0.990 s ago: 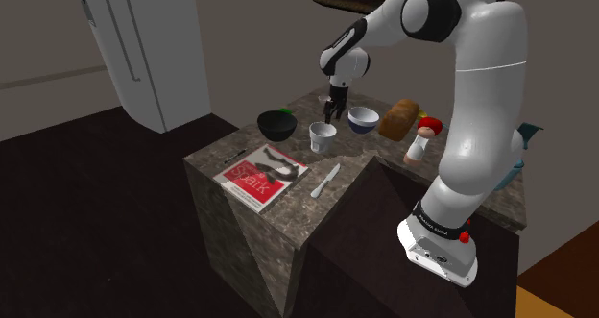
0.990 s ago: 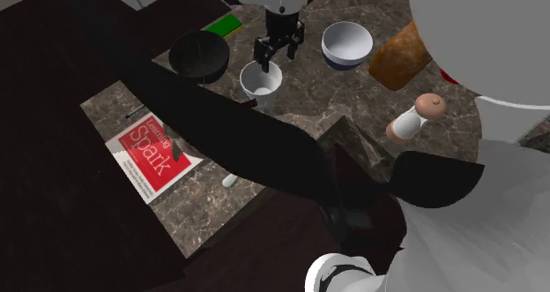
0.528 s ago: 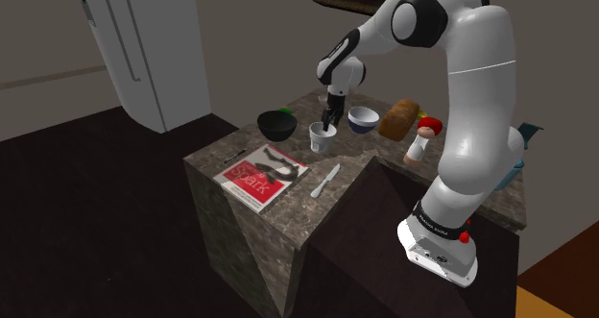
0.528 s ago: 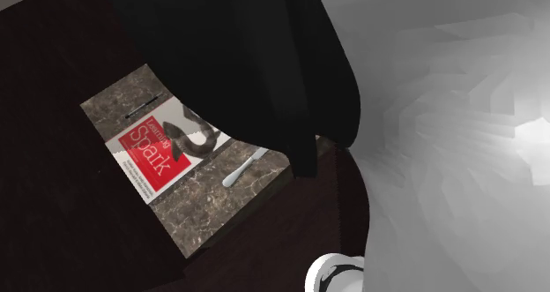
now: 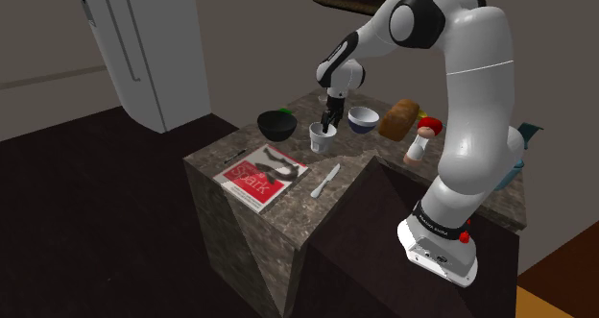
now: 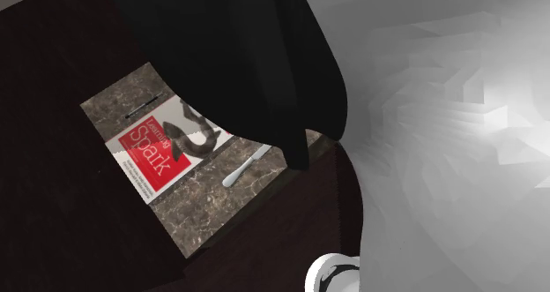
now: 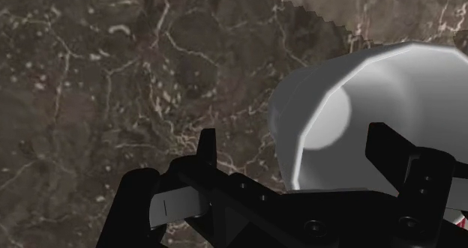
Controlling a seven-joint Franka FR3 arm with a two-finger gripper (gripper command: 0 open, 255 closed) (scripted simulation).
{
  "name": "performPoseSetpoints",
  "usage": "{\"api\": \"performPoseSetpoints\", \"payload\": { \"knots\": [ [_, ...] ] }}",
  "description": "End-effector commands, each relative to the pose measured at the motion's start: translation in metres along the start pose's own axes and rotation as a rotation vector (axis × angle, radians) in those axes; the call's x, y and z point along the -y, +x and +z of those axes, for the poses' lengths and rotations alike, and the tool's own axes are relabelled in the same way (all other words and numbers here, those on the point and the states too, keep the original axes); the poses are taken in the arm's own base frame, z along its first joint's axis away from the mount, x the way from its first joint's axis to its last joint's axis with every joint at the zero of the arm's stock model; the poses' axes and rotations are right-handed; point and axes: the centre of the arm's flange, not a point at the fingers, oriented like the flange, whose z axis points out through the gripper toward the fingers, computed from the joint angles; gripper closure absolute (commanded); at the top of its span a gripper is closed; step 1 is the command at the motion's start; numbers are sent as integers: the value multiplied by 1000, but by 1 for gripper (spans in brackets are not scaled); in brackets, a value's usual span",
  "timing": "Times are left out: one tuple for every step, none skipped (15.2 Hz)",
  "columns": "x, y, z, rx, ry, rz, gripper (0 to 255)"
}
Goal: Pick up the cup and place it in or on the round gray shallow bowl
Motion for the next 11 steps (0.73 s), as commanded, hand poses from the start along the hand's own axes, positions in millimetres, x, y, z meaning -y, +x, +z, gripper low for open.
{"api": "performPoseSetpoints", "payload": {
  "knots": [
    [0,0,0,0,0,0,255],
    [0,0,0,0,0,0,255],
    [0,0,0,0,0,0,255],
    [0,0,0,0,0,0,255],
    [0,0,0,0,0,0,255],
    [0,0,0,0,0,0,255],
    [0,0,0,0,0,0,255],
    [0,0,0,0,0,0,255],
    [0,0,0,0,0,0,255],
    [0,0,0,0,0,0,255],
    [1,-1,-5,0,0,0,255]
  ]
}}
